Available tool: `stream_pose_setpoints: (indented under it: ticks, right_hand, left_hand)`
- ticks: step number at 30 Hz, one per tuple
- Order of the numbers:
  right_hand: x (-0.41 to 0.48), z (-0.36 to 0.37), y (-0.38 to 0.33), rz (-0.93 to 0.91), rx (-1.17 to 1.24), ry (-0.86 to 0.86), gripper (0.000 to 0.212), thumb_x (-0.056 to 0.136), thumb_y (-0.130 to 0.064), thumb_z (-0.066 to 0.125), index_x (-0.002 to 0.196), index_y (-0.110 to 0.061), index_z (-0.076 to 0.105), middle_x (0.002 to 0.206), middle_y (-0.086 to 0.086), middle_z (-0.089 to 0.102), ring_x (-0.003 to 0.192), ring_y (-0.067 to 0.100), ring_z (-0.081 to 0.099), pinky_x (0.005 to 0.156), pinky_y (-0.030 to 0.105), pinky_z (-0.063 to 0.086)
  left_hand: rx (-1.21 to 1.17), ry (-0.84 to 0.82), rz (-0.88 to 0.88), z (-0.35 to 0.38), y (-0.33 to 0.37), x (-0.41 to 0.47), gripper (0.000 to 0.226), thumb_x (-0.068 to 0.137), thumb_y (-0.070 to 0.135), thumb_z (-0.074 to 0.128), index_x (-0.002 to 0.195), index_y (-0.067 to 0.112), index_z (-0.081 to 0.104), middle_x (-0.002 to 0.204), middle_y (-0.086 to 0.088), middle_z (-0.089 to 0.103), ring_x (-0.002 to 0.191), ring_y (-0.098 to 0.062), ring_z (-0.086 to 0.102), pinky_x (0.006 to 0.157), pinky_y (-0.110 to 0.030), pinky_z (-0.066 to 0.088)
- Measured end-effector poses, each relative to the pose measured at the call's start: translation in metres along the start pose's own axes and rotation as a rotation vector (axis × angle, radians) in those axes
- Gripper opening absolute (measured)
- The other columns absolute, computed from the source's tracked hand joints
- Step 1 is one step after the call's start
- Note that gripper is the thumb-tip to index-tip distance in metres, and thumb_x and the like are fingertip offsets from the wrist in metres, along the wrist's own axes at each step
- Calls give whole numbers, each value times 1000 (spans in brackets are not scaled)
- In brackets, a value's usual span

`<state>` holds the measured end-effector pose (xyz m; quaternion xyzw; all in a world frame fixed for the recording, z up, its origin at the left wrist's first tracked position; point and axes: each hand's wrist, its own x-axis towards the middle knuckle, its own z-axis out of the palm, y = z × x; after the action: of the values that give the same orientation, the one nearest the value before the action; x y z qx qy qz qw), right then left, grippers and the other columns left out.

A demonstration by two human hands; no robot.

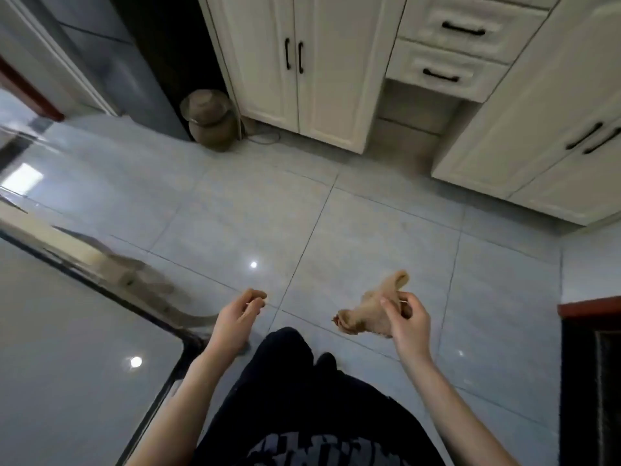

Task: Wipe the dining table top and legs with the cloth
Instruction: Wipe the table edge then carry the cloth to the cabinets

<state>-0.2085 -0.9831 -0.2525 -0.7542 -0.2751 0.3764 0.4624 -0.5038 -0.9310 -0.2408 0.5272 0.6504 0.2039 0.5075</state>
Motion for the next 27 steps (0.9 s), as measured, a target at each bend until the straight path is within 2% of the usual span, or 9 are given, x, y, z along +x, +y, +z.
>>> stream_pose_setpoints:
  ticks: [2,5,7,9,12,15,17,22,27]
  right_hand:
    - [27,11,-14,-4,24,-19,9,86,-9,70,83,-11,62,76,12,67,66,14,58,60,27,47]
    - [72,31,-33,-9,38,-64,7,86,-10,70,87,-9,62,80,17,68,69,18,60,62,33,49]
    - [105,46,-42,-10,39,-77,7,86,-10,70,88,-9,63,82,19,68,70,20,61,63,35,49]
    - [140,61,-52,-17,40,-79,7,86,-8,69,88,-8,63,82,18,69,71,19,61,64,32,49]
    - [194,79,-72,-29,18,-72,7,86,-7,69,89,-5,63,81,14,69,70,16,62,62,23,49]
    - [242,90,-96,-26,-5,-34,6,86,-8,69,86,-8,63,79,9,68,67,8,62,59,19,48]
    - [269,92,-113,-29,-7,9,7,87,-6,68,85,-10,62,78,6,67,64,2,61,57,14,48]
    - [330,85,-151,-36,-43,112,11,87,-8,67,82,-15,62,77,1,66,64,-3,59,55,11,43]
    - [405,78,-176,-4,12,178,13,86,-8,69,82,-19,63,78,2,69,67,5,62,60,13,46]
  left_hand:
    - [36,31,-15,-7,3,15,23,87,35,51,98,22,66,92,0,70,90,-15,65,83,-36,49]
    - [-2,90,-46,-17,10,47,43,73,55,45,94,24,66,90,-1,71,89,-17,66,85,-40,50]
    - [-23,119,-75,-20,17,76,39,73,54,45,91,27,66,88,0,71,88,-18,66,84,-42,50]
    - [-29,119,-95,-22,30,112,32,76,47,46,89,26,66,88,1,70,88,-19,66,82,-40,50]
    - [-29,91,-72,-23,58,181,37,73,51,44,88,26,67,86,2,70,83,-16,65,81,-38,50]
    - [35,3,-18,-22,103,252,15,91,29,50,91,26,65,90,4,70,84,-7,64,74,-26,47]
    - [47,-26,16,-19,139,296,19,95,18,51,90,30,65,93,7,70,87,-6,64,74,-22,46]
    - [65,-136,91,-6,216,387,23,83,41,47,92,33,66,94,12,69,90,-9,64,82,-30,50]
    - [76,-218,103,25,275,458,14,90,32,52,92,34,66,94,9,68,88,-5,62,83,-30,48]
